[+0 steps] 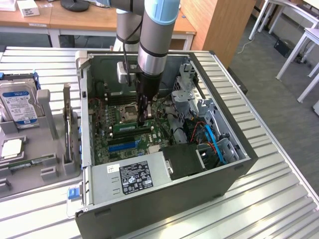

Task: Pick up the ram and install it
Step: 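Insert the ram into the slot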

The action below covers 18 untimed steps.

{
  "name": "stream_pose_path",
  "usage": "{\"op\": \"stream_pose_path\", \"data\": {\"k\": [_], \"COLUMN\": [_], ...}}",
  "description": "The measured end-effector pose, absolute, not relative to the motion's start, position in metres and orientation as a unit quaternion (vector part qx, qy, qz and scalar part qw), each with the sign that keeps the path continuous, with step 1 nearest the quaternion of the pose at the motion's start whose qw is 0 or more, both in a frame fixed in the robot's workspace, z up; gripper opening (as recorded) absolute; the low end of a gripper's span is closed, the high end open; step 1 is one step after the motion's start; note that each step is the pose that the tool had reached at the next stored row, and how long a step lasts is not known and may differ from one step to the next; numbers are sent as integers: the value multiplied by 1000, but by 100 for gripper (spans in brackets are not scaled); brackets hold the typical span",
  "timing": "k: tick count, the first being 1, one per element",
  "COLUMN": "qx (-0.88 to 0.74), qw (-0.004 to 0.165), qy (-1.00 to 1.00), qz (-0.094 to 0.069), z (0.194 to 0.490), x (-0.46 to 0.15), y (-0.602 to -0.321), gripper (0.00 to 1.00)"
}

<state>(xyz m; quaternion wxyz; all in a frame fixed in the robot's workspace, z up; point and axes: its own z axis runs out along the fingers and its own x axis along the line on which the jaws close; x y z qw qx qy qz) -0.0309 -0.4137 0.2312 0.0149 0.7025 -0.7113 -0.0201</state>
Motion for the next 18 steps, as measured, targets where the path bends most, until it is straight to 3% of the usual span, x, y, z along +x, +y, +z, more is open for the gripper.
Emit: {"op": "stream_pose_path", "data": {"k": [18], "qx": [702], "qw": [15], "qy": [-711], "qz": [-20], "z": [229], "x": [-30], "y": [-414], "gripper": [12]}}
